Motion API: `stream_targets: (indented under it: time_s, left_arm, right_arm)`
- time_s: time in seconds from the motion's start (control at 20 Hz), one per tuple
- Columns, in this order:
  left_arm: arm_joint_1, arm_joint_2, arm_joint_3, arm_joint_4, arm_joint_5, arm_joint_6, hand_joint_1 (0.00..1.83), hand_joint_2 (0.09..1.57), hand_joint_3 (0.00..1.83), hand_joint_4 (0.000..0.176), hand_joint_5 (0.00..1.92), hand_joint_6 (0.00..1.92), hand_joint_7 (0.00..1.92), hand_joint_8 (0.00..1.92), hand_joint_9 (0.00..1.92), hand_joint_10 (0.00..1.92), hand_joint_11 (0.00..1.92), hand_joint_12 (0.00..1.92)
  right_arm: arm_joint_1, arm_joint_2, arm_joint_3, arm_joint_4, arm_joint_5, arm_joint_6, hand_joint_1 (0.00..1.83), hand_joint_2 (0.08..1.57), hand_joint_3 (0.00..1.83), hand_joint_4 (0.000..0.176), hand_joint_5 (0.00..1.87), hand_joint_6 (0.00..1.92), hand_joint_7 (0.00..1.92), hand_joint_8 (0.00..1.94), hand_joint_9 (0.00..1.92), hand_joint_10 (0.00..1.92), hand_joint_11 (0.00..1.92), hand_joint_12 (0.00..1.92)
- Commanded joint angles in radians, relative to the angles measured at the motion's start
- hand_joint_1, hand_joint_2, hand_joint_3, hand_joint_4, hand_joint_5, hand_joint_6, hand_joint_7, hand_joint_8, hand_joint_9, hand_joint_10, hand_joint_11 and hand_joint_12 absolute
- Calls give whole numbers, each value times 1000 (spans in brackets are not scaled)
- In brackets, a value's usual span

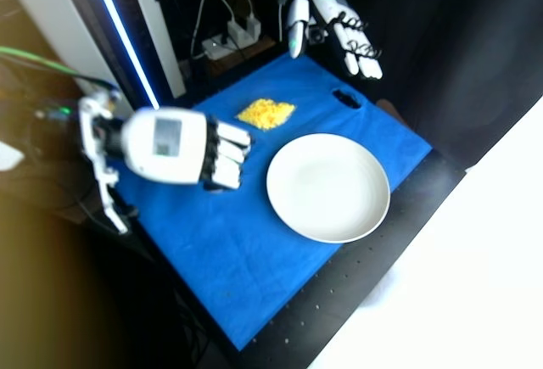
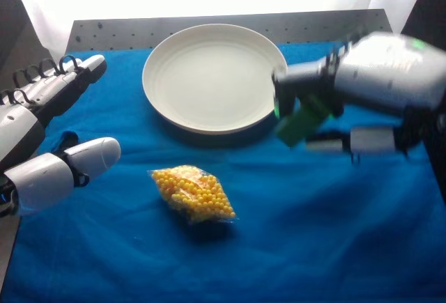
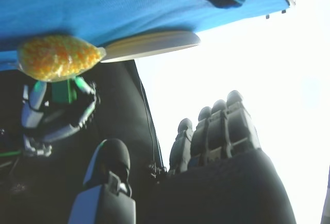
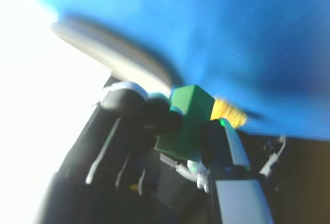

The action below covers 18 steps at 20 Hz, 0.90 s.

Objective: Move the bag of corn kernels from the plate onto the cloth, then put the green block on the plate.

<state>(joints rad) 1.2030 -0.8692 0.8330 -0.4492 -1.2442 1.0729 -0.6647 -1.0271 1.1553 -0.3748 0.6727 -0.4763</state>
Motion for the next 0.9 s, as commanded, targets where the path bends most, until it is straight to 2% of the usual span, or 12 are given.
stream_targets:
  time_s: [0.0,0.05,0.1,0.2,0.25,0.3,0.45,0.5,0.6,0.65,0.8,0.85]
  left_arm:
    - [-2,-4,0,14,-133,-5,187,1281,6,119,0,0,0,0,0,0,0,0]
    - [-2,-6,0,14,-132,-5,207,1276,2,117,0,0,0,0,0,0,0,0]
    - [-2,-9,0,14,-134,-5,195,1277,2,122,0,0,0,0,0,0,0,0]
    - [-2,-9,-1,12,-137,-6,200,1287,6,125,0,0,0,0,0,0,0,0]
    - [-2,-10,-1,12,-137,-6,236,1279,1,158,0,0,0,0,0,0,0,0]
    - [-2,-10,-1,13,-136,-6,238,1291,5,133,0,0,0,0,0,0,0,0]
    - [-4,-23,6,15,-125,-7,212,1303,7,136,0,0,0,0,0,0,0,0]
    - [-4,-24,8,16,-122,-9,189,1295,3,154,0,0,0,0,0,0,0,0]
    - [-4,-27,11,16,-123,-18,173,1278,0,149,0,0,0,0,0,0,0,0]
    - [-4,-32,15,16,-119,-23,187,1273,0,149,0,0,0,0,0,0,0,0]
    - [-5,-48,26,20,-114,-45,216,1263,0,133,0,0,0,0,0,0,0,0]
    - [-5,-51,26,22,-112,-46,241,1263,0,136,0,0,0,0,0,0,0,0]
  right_arm:
    - [20,-9,14,0,108,34,1163,1307,0,0,607,1500,685,1535,1050,1454,970,1799]
    - [40,-23,37,-13,102,64,1164,1317,2,0,525,1471,749,1594,935,1523,783,1892]
    - [66,-41,57,-26,80,74,1189,1286,0,0,584,1318,804,1557,968,1574,884,1882]
    - [124,-74,88,-66,23,80,1198,1271,0,0,597,1299,834,1496,1006,1484,900,1822]
    - [169,-111,119,-101,-38,80,1193,1277,1,0,577,1348,821,1490,909,1385,803,1759]
    - [193,-143,146,-113,-81,80,1182,1269,0,0,665,1256,770,1548,703,1451,592,1829]
    - [235,-253,248,-127,-197,79,1200,1255,0,0,655,1260,824,1478,857,1396,779,1732]
    - [246,-275,266,-138,-229,79,1202,1262,0,0,623,1282,831,1481,960,1358,922,1648]
    - [260,-335,317,-161,-307,79,1207,1255,1,0,610,1341,853,1412,962,1197,886,1568]
    - [260,-369,347,-170,-346,79,1189,1273,4,0,646,1410,740,1471,1034,1540,1058,1832]
    - [259,-451,421,-189,-458,79,1193,1258,0,0,689,1372,749,1444,1047,1650,1065,1912]
    - [259,-482,447,-196,-508,79,1187,1265,0,0,678,1395,732,1441,934,1574,848,1918]
